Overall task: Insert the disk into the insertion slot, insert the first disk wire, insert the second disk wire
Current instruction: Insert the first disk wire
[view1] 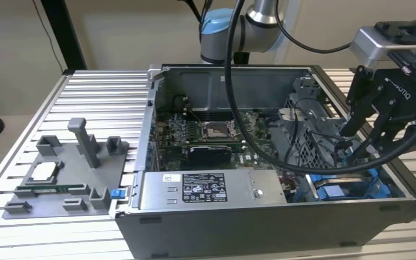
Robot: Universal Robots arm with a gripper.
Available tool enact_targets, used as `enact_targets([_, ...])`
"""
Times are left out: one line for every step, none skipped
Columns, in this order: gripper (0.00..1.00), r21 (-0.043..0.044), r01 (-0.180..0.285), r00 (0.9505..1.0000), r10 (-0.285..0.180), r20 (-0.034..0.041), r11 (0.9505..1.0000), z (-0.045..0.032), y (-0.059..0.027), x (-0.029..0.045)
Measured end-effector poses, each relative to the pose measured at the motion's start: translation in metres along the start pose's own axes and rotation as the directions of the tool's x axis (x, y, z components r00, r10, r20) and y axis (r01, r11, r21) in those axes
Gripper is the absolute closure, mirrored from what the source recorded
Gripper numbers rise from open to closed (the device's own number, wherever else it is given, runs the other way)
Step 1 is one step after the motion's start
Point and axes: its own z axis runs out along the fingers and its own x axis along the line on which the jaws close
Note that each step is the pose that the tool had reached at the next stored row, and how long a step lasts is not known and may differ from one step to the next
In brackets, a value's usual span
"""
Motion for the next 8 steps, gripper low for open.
enact_targets([0.0,-0.0002,0.0,1.0,0.0,0.0099,1.0,0.0005,0.0,0.0])
enact_targets([0.0,-0.0004,0.001,0.9998,-0.001,0.0192,1.0,0.0011,0.0,0.0001])
enact_targets([0.0,-0.0006,0.001,0.9997,-0.001,0.0256,1.0,0.0015,-0.0001,0.0001])
enact_targets([0.0,-0.0007,0.001,0.9995,-0.001,0.0304,1.0,0.0019,-0.0001,0.0002])
enact_targets([0.0,-0.0008,0.001,0.9994,-0.001,0.0341,1.0,0.0025,-0.0001,0.0003])
enact_targets([0.0,-0.0009,0.002,0.9993,-0.002,0.0372,1.0,0.0033,-0.0001,0.0004])
enact_targets([0.0,-0.001,0.002,0.9992,-0.002,0.0403,1.0,0.004,-0.0002,0.0007])
enact_targets([0.0,-0.001,0.002,0.9991,-0.002,0.043,1.0,0.0047,-0.0002,0.001])
